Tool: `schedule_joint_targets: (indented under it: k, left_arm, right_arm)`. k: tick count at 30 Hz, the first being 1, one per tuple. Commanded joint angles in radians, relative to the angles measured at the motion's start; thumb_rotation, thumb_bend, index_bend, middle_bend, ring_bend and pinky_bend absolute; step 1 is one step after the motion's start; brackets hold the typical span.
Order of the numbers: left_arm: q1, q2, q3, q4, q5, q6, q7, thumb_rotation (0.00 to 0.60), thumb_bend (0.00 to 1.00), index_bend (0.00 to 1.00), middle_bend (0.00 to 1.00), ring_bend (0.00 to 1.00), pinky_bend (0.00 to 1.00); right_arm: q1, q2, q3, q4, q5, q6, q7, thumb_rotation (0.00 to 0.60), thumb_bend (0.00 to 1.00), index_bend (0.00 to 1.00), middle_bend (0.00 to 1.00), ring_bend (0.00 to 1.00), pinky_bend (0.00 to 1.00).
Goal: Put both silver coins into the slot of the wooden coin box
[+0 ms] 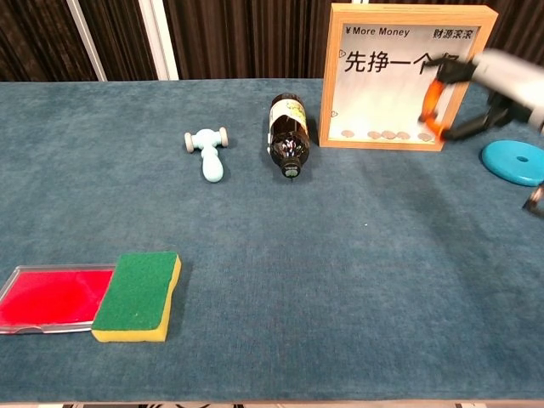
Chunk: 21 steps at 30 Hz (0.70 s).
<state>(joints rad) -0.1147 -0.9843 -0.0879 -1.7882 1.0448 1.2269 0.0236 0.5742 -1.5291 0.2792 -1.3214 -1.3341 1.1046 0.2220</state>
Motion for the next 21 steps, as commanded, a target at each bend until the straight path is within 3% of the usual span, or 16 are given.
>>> schedule_joint_targets:
  k: [1,6,11,17,21]
  left_arm:
    - [0.0,0.0,0.0,0.0,-0.001,0.0,0.0,0.6,0.4,0.14,0.0,0.0,0.0]
    - [0.0,0.001,0.0,-0.001,-0.003,0.0,-0.001,0.6,0.4,0.14,0.0,0.0,0.0]
    - [-0.001,0.001,-0.001,-0.002,-0.007,-0.001,0.0,0.6,0.4,0.14,0.0,0.0,0.0]
    - [0.001,-0.002,-0.004,-0.003,-0.017,0.006,0.005,0.6,0.4,0.14,0.0,0.0,0.0]
    - [0.0,-0.004,-0.006,-0.003,-0.028,0.008,0.011,0.6,0.4,0.14,0.0,0.0,0.0]
  right_arm:
    - [-0.003,0.097,0.055,-0.114,0.033,0.023,-0.074,0.6,0.54,0.78,0.08,0.01,0.0]
    - [0.025,0.184,0.119,-0.206,0.082,0.014,-0.16,0.6,0.54,0.78,0.08,0.01,0.0]
    - [0.082,0.254,0.186,-0.254,0.188,-0.073,-0.213,0.6,0.54,0.78,0.08,0.01,0.0]
    - [0.196,0.325,0.242,-0.222,0.359,-0.25,-0.28,0.6,0.54,0.78,0.08,0.01,0.0]
    - [0.286,0.344,0.243,-0.16,0.48,-0.338,-0.371,0.6,0.54,0.77,0.08,0.0,0.0]
